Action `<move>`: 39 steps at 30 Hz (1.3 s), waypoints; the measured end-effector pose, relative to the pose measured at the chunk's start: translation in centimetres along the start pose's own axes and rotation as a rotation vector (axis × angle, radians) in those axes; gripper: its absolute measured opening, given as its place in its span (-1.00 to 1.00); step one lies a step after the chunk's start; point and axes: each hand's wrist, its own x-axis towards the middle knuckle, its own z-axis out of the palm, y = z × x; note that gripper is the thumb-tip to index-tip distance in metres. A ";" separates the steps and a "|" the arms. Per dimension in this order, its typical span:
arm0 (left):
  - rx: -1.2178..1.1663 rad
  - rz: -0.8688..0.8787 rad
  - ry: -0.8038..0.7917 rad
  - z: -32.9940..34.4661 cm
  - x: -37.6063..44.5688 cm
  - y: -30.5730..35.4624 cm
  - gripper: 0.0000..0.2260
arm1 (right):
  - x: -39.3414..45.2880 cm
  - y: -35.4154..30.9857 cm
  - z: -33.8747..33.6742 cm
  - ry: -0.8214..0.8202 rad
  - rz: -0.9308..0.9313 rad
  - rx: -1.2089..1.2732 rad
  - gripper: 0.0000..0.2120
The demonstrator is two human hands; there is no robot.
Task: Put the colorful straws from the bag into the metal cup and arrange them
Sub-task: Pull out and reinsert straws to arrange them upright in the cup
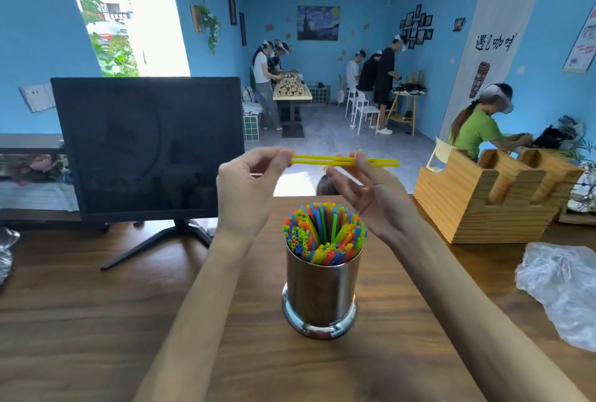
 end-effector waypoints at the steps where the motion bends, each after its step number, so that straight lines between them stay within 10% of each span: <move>1: 0.029 -0.069 -0.076 0.0 0.0 -0.6 -0.93 | 0.2 -0.2 -0.2 0.035 -0.084 -0.103 -0.86; 7: 0.304 -0.291 -0.256 0.5 -0.4 -4.1 -0.97 | 0.9 -1.3 -1.9 0.099 -0.477 -1.093 -0.97; 14: 0.389 -0.446 -0.507 1.4 -1.0 -5.9 -0.81 | 0.6 2.5 -3.2 -0.050 -0.460 -1.639 0.06; 20: 0.400 -0.410 -0.533 1.3 -1.0 -6.1 -0.82 | 0.5 3.6 -3.3 -0.076 -0.466 -1.808 -0.76; 26: 0.400 -0.389 -0.451 1.4 -1.1 -6.2 -0.82 | 0.1 3.4 -3.3 -0.159 -0.358 -1.782 -0.56; 32: 0.367 -0.348 -0.411 0.9 -1.0 -6.0 -0.91 | -0.5 2.6 -3.1 -0.071 -0.522 -1.614 -0.67; 39: 0.407 -0.193 -0.386 0.4 -1.4 -5.4 -0.92 | -1.1 2.4 -4.0 -0.356 -0.469 -1.631 -0.85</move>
